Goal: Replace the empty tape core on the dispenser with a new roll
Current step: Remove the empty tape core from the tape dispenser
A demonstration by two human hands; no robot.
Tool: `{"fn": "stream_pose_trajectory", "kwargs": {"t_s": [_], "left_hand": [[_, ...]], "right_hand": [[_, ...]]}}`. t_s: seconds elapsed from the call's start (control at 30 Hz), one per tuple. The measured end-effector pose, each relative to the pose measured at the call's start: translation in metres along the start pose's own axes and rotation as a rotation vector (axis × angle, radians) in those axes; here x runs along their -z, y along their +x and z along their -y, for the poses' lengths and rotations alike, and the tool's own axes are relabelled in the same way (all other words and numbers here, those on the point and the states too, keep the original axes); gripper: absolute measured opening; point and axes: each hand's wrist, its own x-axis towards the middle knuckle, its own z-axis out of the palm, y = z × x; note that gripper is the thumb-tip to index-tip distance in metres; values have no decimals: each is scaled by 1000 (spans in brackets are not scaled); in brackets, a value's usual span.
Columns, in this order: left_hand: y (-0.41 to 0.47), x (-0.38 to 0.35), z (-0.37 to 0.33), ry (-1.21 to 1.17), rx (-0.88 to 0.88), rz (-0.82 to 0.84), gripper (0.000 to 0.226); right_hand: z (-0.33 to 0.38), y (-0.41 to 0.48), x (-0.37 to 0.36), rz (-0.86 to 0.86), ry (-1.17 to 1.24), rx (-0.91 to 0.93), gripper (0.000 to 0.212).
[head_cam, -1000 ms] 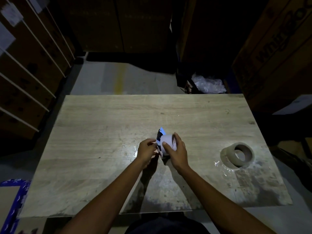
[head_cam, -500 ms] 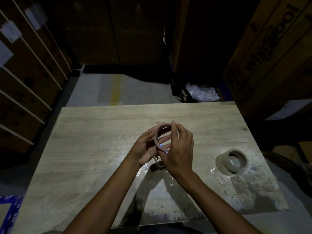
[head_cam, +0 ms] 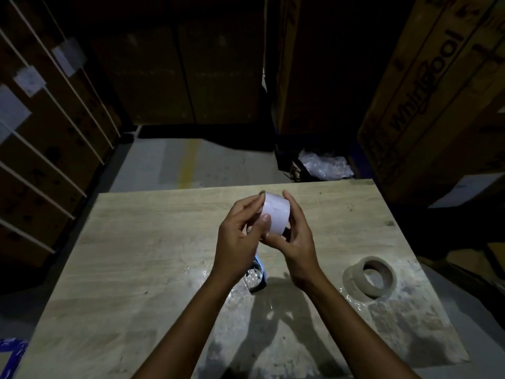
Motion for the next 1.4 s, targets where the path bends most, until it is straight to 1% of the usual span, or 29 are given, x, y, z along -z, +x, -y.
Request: {"fn": "stream_pose_trajectory", "kwargs": {"t_s": [0.1, 0.17, 0.23, 0.3, 0.4, 0.53, 0.63, 0.7, 0.77, 0.83, 0.9, 0.97, 1.07, 1.13, 1.3, 1.4], "left_hand": [[-5, -13, -12, 158, -145, -10, 38], [-6, -23, -15, 206, -186, -11, 37], [-4, -33, -15, 209, -191, 6, 38], [2, -43, -10, 170, -169, 42, 40], [12, -60, 0, 5, -91, 93, 39], [30, -89, 17, -237, 80, 186, 42], [46, -115, 32, -318, 172, 268, 44], [59, -134, 43, -249, 189, 309, 45], [71, -156, 58, -86, 172, 333, 44], [81, -179, 75, 82, 168, 327, 42], [87, -203, 95, 213, 178, 312, 37], [90, -225, 112, 270, 206, 317, 29], [89, -254, 132, 202, 383, 335, 20], [87, -268, 145, 189, 459, 323, 21], [79, -287, 172, 205, 577, 338, 34], [74, -292, 179, 199, 590, 368, 40]], "right_hand": [[3, 2, 12, 78, 241, -90, 73], [6, 3, 19, 100, 343, -138, 69], [7, 4, 29, 88, 392, -175, 68], [4, 5, 43, 50, 374, -184, 67], [-4, 7, 67, -26, 249, -146, 69], [-6, 11, 100, -175, 46, -110, 78], [-10, 20, 131, -273, -133, -92, 82], [-16, 31, 154, -320, -335, -68, 85], [-24, 42, 178, -346, -509, -66, 87], [-37, 52, 199, -360, -673, -85, 84], [-53, 62, 221, -365, -844, -120, 79], [-68, 70, 238, -341, -949, -199, 80], [-90, 79, 253, -333, -1042, -314, 84], [-105, 84, 260, -327, -1078, -372, 87], [-142, 85, 283, -250, -1099, -499, 93], [-157, 83, 291, -208, -1097, -537, 95]]}}
